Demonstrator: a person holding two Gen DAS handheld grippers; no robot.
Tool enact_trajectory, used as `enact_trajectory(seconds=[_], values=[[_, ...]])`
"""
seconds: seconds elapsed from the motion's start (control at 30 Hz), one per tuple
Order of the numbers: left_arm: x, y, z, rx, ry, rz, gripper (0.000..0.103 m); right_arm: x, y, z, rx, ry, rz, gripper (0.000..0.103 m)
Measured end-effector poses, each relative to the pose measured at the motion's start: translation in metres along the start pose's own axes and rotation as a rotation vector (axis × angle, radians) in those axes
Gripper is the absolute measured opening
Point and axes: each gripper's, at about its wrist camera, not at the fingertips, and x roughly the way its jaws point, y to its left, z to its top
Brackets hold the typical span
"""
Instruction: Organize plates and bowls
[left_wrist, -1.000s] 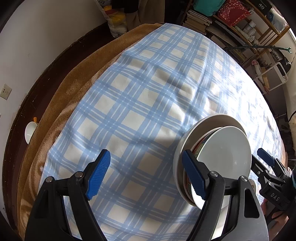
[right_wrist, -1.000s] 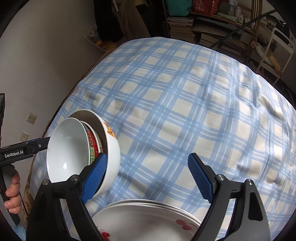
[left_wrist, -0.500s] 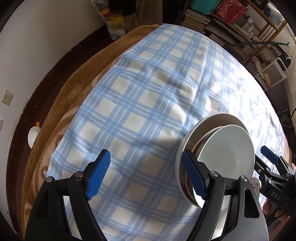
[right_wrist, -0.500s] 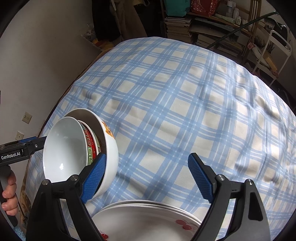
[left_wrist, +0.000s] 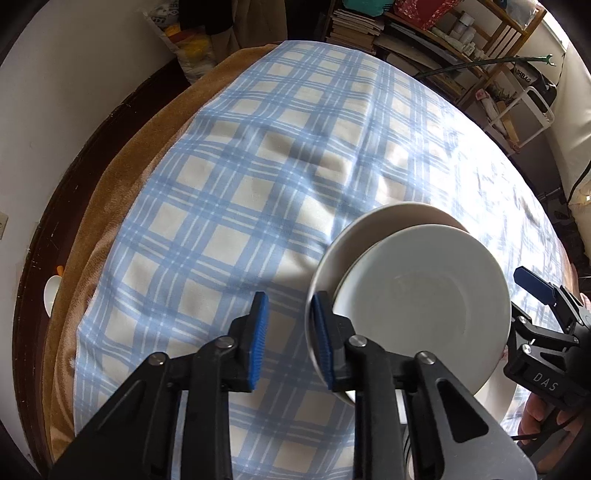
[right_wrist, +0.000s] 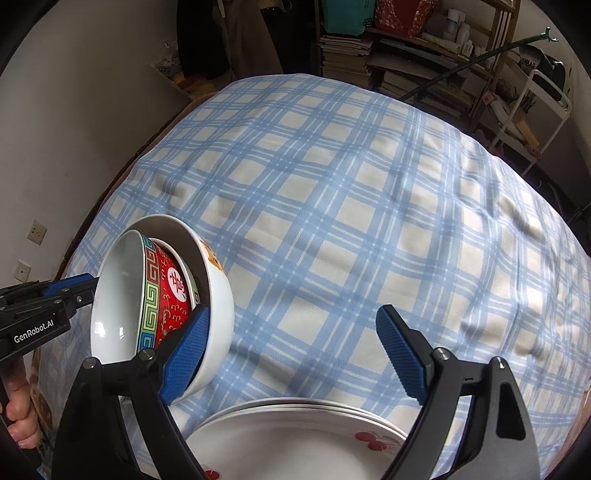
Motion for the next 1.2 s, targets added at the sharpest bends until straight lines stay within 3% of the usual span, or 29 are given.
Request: enact_trajectory(seconds=[0.1, 0.17, 0.2, 0.27, 0.37, 0.83, 0.93, 1.2], values=[[0.002, 0.006, 0.001, -0.041, 0.009, -0.059, 0.014, -0.001, 0.002, 0.001, 0.008, 0.014, 0.024, 0.076], [0.002, 0.007, 0.001, -0.054, 0.016, -0.082, 0.013, 0.001, 0.004, 0.002, 0.022, 0.033, 0.061, 0.056], [0.002, 0.006, 0.001, -0.054, 0.014, -0.085, 0.013, 0.001, 0.006, 0.002, 0.028, 0.043, 0.076, 0.05], [0.002, 0.002, 0.0, -0.04, 0.009, -0.087, 0.006, 0.002, 0.01, 0.002, 0.025, 0.056, 0.101, 0.028], [0.001, -0.009, -0.002, 0.007, -0.003, -0.045, 0.005, 0.007, 0.018, 0.004, 0.029, 0.096, 0.125, 0.009], [0.006, -0.003, -0.002, -0.05, -0.013, -0.061, 0.003, 0.012, 0.023, 0.012, 0.065, 0.144, 0.127, 0.01], [0.007, 0.002, -0.003, -0.08, -0.019, -0.091, 0.003, 0.013, 0.021, 0.012, 0.082, 0.138, 0.13, 0.01], [0.006, 0.001, -0.005, -0.082, -0.023, -0.079, 0.003, 0.011, 0.02, 0.008, 0.121, 0.111, 0.126, 0.01]])
